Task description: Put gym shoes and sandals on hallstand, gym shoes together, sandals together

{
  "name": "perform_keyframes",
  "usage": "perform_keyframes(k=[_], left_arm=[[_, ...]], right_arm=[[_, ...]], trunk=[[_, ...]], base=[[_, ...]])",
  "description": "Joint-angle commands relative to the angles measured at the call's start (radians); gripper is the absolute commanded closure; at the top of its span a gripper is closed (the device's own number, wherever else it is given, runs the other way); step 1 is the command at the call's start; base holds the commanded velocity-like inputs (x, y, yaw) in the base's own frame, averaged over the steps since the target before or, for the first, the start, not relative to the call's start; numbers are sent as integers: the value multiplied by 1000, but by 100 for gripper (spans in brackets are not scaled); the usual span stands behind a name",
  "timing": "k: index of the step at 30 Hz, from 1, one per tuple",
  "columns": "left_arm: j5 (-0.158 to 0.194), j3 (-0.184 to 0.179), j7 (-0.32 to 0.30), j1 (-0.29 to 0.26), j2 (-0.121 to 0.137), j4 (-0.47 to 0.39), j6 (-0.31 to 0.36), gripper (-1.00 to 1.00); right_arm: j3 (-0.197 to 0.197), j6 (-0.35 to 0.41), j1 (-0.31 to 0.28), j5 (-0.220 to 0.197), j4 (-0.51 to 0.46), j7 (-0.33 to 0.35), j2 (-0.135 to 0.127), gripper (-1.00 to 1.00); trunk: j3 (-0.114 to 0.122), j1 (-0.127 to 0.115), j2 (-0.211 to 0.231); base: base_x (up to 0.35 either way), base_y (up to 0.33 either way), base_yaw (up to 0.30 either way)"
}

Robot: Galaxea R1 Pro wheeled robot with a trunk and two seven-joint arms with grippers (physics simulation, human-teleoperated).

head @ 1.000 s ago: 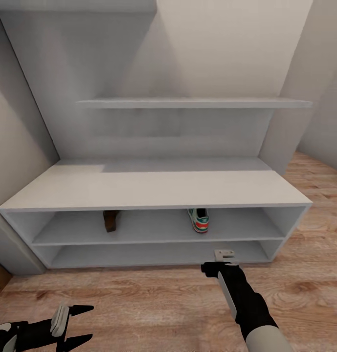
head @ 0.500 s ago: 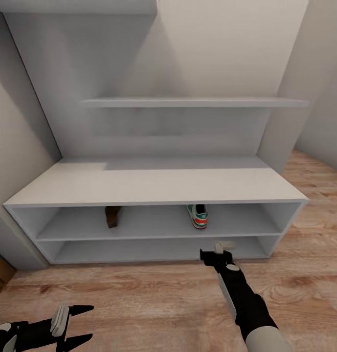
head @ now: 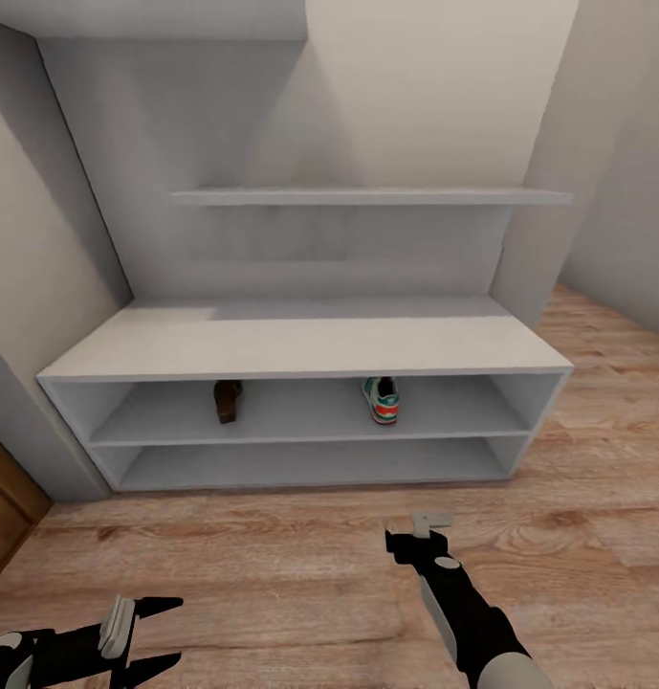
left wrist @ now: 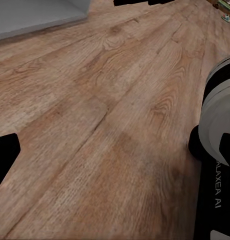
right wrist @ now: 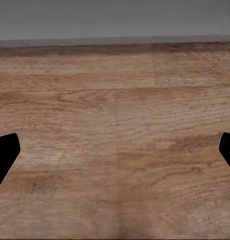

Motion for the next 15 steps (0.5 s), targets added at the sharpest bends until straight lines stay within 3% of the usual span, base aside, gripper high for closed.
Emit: perform_keyframes(k=[1,15], left_arm=[[10,-8,-2,0,1,0,-7,-100],[10,-10,36,0,0,0,-7,-100]], right_arm=[[-2,6,0,7,0,-1,1,-100],[-9,6,0,4,11,-1,-2,-100]], trunk=[[-1,0,0],[-1,0,0]], base=[[-29,0,-159],[-5,0,-275]])
